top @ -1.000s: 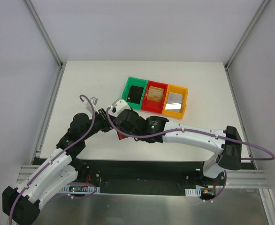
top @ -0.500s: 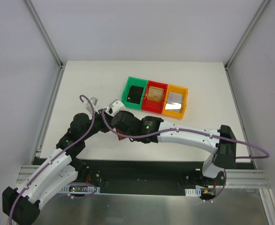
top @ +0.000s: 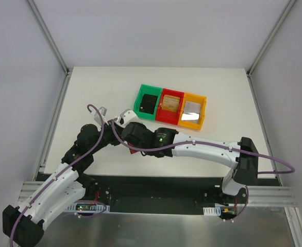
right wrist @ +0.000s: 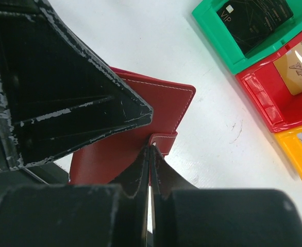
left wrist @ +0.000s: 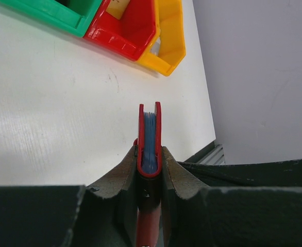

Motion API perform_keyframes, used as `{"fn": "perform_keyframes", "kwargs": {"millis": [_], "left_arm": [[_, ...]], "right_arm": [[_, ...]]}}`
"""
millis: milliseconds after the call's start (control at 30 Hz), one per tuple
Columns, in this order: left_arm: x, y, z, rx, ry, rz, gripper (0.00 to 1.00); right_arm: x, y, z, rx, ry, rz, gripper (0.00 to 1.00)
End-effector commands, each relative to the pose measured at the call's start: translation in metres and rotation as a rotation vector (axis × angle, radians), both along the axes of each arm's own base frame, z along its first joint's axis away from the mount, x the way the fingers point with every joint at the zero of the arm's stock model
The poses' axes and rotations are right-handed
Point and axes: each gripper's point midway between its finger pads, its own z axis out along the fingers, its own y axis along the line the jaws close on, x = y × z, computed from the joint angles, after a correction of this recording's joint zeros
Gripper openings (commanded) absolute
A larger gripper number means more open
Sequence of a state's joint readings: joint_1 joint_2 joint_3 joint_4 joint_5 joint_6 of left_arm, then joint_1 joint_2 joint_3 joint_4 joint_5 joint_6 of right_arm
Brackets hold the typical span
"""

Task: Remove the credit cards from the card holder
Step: Open the card holder.

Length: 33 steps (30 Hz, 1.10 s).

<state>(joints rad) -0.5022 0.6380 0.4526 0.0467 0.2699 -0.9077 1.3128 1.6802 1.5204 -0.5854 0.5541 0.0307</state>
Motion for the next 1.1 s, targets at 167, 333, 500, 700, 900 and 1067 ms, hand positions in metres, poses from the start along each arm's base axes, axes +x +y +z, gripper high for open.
{"fn": "perform_keyframes", "kwargs": {"millis": [167,333,500,700,900,1067], "left_arm": [[0.0,-0.003,0.043,-0.091,-0.102,-0.005,0.0],[0.0,-0.002,0.039,-0.082,-0.103,-0.004,0.0],[0.001,-0.002,0.035,-0.078,-0.094,0.0,0.0],[0.001,-0.001,0.03,-0.072,-0.086,0.002,0.0],[-0.001,0.0,0.035,-0.072,-0.117,-0.001,0.0],[-0.008,-0.002,0.049,-0.085,-0.228,-0.052,0.0]], "right_arm": [[0.004,-0.025,0.007,-0.024,-0.013,-0.046,0.0],[0.004,-0.034,0.006,0.003,0.013,-0.058,0.0],[0.006,-0.039,0.009,0.048,0.026,-0.062,0.0],[0.005,-0.039,0.012,0.078,0.038,-0.049,0.0],[0.005,-0.042,0.016,0.123,0.055,-0.043,0.0],[0.011,-0.059,0.016,0.148,0.063,-0.085,0.02]]}}
